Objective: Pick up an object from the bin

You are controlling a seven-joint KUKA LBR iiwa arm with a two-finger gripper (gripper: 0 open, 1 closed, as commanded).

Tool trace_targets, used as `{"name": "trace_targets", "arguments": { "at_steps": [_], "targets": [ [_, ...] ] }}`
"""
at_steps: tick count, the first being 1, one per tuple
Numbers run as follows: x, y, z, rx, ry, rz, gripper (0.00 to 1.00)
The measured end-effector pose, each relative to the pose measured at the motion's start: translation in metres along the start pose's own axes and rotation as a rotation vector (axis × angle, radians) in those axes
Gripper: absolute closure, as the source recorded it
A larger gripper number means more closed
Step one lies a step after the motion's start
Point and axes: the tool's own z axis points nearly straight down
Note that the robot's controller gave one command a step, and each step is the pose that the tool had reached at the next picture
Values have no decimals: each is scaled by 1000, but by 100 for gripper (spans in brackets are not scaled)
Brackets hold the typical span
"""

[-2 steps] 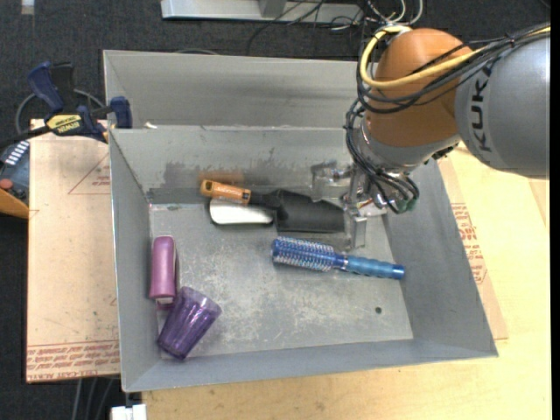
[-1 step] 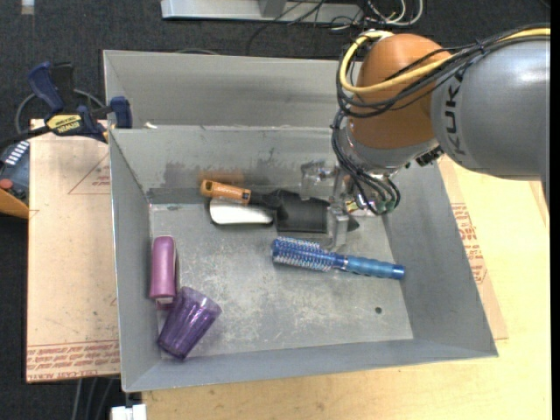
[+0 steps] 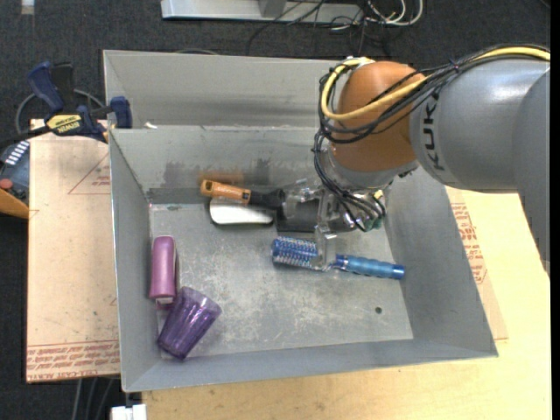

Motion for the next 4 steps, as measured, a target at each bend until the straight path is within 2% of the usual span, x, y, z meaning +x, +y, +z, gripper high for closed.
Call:
{"name": "trace_targets", "arguments": {
  "at_steps": [1,3,4],
  "targets": [
    [-13,-14,65,-1,-3,-239,100],
    [-13,-14,65,-1,-2,-239,100],
    [-13,-4,-9,0,-12,-240,100]
  ]
}}
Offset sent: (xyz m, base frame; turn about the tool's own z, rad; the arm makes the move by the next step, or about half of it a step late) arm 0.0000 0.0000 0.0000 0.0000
